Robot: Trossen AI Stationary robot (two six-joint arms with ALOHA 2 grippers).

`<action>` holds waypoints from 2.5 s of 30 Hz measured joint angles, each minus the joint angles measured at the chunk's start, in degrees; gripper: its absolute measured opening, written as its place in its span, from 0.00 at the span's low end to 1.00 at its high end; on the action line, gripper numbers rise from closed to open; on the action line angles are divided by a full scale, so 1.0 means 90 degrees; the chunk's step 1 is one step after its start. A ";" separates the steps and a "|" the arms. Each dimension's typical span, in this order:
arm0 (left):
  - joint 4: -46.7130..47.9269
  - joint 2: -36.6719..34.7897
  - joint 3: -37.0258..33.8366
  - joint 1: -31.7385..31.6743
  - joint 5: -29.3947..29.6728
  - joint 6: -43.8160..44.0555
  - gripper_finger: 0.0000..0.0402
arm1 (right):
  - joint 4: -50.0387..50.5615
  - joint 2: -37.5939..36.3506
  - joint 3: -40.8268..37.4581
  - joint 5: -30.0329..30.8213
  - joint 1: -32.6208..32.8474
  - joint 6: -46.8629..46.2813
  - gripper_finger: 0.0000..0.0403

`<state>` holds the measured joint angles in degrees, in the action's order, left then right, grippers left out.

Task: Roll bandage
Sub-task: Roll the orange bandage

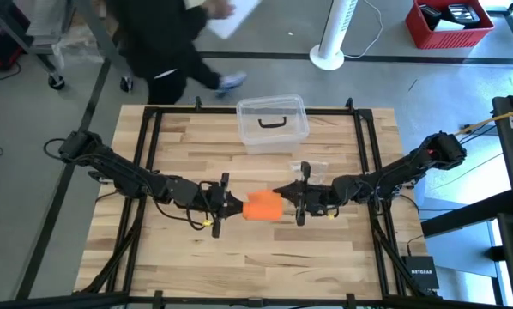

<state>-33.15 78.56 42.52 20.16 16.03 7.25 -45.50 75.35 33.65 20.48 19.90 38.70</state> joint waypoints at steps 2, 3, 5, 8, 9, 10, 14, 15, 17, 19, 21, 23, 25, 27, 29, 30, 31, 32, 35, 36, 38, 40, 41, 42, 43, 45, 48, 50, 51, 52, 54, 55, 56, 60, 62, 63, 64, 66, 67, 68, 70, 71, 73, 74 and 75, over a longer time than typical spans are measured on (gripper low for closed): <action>-0.0002 0.0000 0.0000 -0.0002 0.0000 -0.0015 0.01 | 0.0413 -0.0002 0.0314 -0.0253 -0.0002 0.0284 0.01; -0.0001 0.0000 0.0000 -0.0002 0.0000 -0.0015 0.01 | 0.0661 -0.0002 0.0467 -0.0290 -0.0002 0.0399 0.02; 0.0014 0.0000 0.0000 -0.0006 0.0000 -0.0015 0.01 | 0.1079 0.0000 0.0815 -0.0288 -0.0002 0.0551 0.03; 0.0204 0.0000 0.0000 -0.0044 0.0010 -0.0010 0.01 | 0.1398 0.0000 0.1296 -0.0422 0.0000 0.0791 0.02; 0.0253 0.0000 0.0000 -0.0046 0.0091 -0.0012 0.01 | 0.1483 -0.0002 0.1444 -0.0549 0.0002 0.0836 0.01; 0.0299 0.0000 0.0000 -0.0046 0.0217 -0.0036 0.01 | 0.1577 -0.0002 0.1589 -0.0679 0.0040 0.0852 0.01; 0.0458 0.0000 0.0000 -0.0077 0.0525 -0.0231 0.01 | 0.1742 -0.0002 0.2038 -0.0805 0.0271 0.1019 0.02; 0.0484 0.0000 0.0000 -0.0090 0.0527 -0.0256 0.01 | 0.1766 -0.0002 0.2109 -0.0803 0.0322 0.1099 0.02; 0.0483 0.0018 0.0000 -0.0092 0.0532 -0.0307 0.01 | 0.1811 -0.0002 0.2210 -0.0798 0.0406 0.1271 0.01; 0.0539 0.0043 0.0000 -0.0092 0.0532 -0.0369 0.01 | 0.1822 0.0000 0.2322 -0.0756 0.0487 0.1485 0.01; 0.0721 0.0044 0.0000 -0.0087 0.0529 -0.0408 0.01 | 0.1807 0.0000 0.2441 -0.0505 0.0573 0.1669 0.01; 0.0869 0.0044 0.0000 -0.0077 0.0530 -0.0409 0.01 | 0.1815 -0.0010 0.2558 -0.0203 0.0644 0.1812 0.01; 0.0968 0.0044 0.0000 -0.0035 0.0516 -0.0504 0.01 | 0.1823 -0.0021 0.2672 -0.0002 0.0667 0.1963 0.01; 0.0968 0.0053 0.0000 0.0021 0.0328 -0.0666 0.01 | 0.1852 -0.0022 0.2801 0.0258 0.0665 0.2082 0.01; 0.0859 0.0074 0.0002 0.0101 0.0140 -0.0732 0.01 | 0.2144 -0.0029 0.2933 0.0526 0.0560 0.2091 0.01; 0.0813 0.0080 0.0001 0.0144 0.0055 -0.0756 0.01 | 0.2338 -0.0031 0.2979 0.0603 0.0477 0.2061 0.01; 0.0753 0.0080 0.0000 0.0197 -0.0026 -0.0815 0.01 | 0.2490 -0.0034 0.2987 0.0642 0.0389 0.1973 0.01; 0.0721 0.0080 0.0000 0.0262 -0.0064 -0.0860 0.01 | 0.2659 -0.0034 0.2987 0.0676 0.0289 0.1847 0.01; 0.0553 0.0075 -0.0002 0.0470 -0.0069 -0.1021 0.01 | 0.3252 -0.0034 0.2987 0.0656 -0.0034 0.1307 0.01; 0.0368 0.0073 -0.0005 0.0532 -0.0075 -0.1080 0.01 | 0.3498 -0.0034 0.2987 0.0597 -0.0162 0.1089 0.01; -0.0055 0.0055 -0.0005 0.0636 -0.0087 -0.1230 0.01 | 0.4026 -0.0008 0.2987 0.0438 -0.0416 0.0566 0.01; -0.0283 0.0049 -0.0002 0.0687 -0.0088 -0.1364 0.01 | 0.4403 0.0032 0.2956 0.0352 -0.0642 0.0116 0.01; -0.0348 0.0049 -0.0002 0.0703 -0.0084 -0.1418 0.01 | 0.4527 0.0032 0.2896 0.0320 -0.0724 -0.0058 0.00; -0.0403 0.0049 -0.0005 0.0721 -0.0047 -0.1487 0.01 | 0.4575 0.0032 0.2821 0.0305 -0.0796 -0.0208 0.01; -0.0512 0.0049 -0.0005 0.0744 0.0025 -0.1532 0.01 | 0.4562 0.0032 0.2723 0.0264 -0.0849 -0.0342 0.00; -0.0748 0.0041 -0.0005 0.0798 0.0213 -0.1711 0.01 | 0.4571 0.0030 0.2490 0.0154 -0.0931 -0.0637 0.00; -0.0999 0.0041 0.0030 0.0878 0.0469 -0.2089 0.01 | 0.4531 0.0032 0.2116 0.0055 -0.0969 -0.1101 0.00; -0.1076 0.0041 0.0112 0.0898 0.0667 -0.2383 0.01 | 0.4327 0.0032 0.1831 -0.0054 -0.0963 -0.1452 0.00; -0.1097 0.0031 0.0165 0.0901 0.0767 -0.2518 0.01 | 0.4214 0.0032 0.1689 -0.0087 -0.0961 -0.1605 0.00; -0.1092 0.0008 0.0200 0.0903 0.0891 -0.2638 0.01 | 0.4065 0.0032 0.1542 -0.0118 -0.0959 -0.1758 0.00; -0.1092 -0.0037 0.0253 0.0904 0.1088 -0.2888 0.01 | 0.3727 0.0032 0.1277 -0.0235 -0.0959 -0.2040 0.00; -0.1090 -0.0064 0.0274 0.0898 0.1223 -0.3020 0.01 | 0.3544 0.0032 0.1136 -0.0318 -0.0959 -0.2232 0.00; -0.1085 -0.0103 0.0291 0.0882 0.1347 -0.3157 0.01 | 0.3399 0.0032 0.1020 -0.0400 -0.0959 -0.2419 0.00; -0.1098 -0.0270 0.0338 0.0860 0.1880 -0.3709 0.01 | 0.2906 0.0032 0.0688 -0.0541 -0.0916 -0.2990 0.00; -0.1105 -0.0282 0.0343 0.0782 0.2043 -0.3852 0.01 | 0.2664 0.0030 0.0580 -0.0631 -0.0869 -0.3179 0.00; -0.1099 -0.0282 0.0345 0.0722 0.2095 -0.3861 0.01 | 0.2556 0.0032 0.0545 -0.0642 -0.0825 -0.3262 0.00; -0.1069 -0.0282 0.0345 0.0655 0.2104 -0.3862 0.01 | 0.2487 0.0032 0.0534 -0.0640 -0.0770 -0.3311 0.00; -0.0925 -0.0283 0.0347 0.0533 0.2124 -0.3841 0.01 | 0.2317 0.0032 0.0534 -0.0582 -0.0688 -0.3353 0.00; -0.0848 -0.0273 0.0347 0.0463 0.2127 -0.3810 0.01 | 0.2234 0.0032 0.0534 -0.0525 -0.0643 -0.3393 0.00; -0.0741 -0.0269 0.0347 0.0405 0.2127 -0.3764 0.01 | 0.2127 0.0032 0.0534 -0.0500 -0.0618 -0.3431 0.00; -0.0510 -0.0265 0.0347 0.0308 0.2127 -0.3664 0.01 | 0.1929 0.0032 0.0534 -0.0587 -0.0617 -0.3504 0.00; -0.0394 -0.0265 0.0347 0.0260 0.2127 -0.3605 0.01 | 0.1858 0.0032 0.0534 -0.0699 -0.0617 -0.3594 0.00; -0.0220 -0.0265 0.0347 0.0182 0.2131 -0.3514 0.01 | 0.1795 0.0032 0.0534 -0.0839 -0.0627 -0.3744 0.00; -0.0154 -0.0265 0.0347 0.0161 0.2134 -0.3497 0.01 | 0.1790 0.0032 0.0534 -0.0847 -0.0627 -0.3769 0.00; -0.0129 -0.0262 0.0347 0.0157 0.2143 -0.3493 0.01 | 0.1796 0.0032 0.0534 -0.0847 -0.0627 -0.3776 0.01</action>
<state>-34.31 76.20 45.65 21.57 35.32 -24.18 -29.34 75.64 38.46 12.86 14.26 4.72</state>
